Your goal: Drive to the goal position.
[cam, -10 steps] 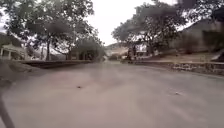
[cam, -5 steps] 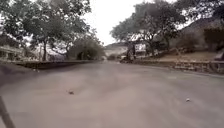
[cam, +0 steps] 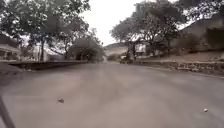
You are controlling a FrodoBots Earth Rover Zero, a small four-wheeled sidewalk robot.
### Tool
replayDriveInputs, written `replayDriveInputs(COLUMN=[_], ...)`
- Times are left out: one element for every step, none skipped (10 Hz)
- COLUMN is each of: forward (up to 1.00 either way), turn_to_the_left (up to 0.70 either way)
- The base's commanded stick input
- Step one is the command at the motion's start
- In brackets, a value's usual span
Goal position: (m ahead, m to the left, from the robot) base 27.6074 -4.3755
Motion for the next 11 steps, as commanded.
replayDriveInputs(forward=[0.70,0.70,0.70,0.70,0.70,0.70,0.70,0.70,0.70,0.70,0.70], turn_to_the_left=[0.27,0.27,0.11,0.00,0.00,0.00,0.00,0.00,0.00,0.00,0.00])
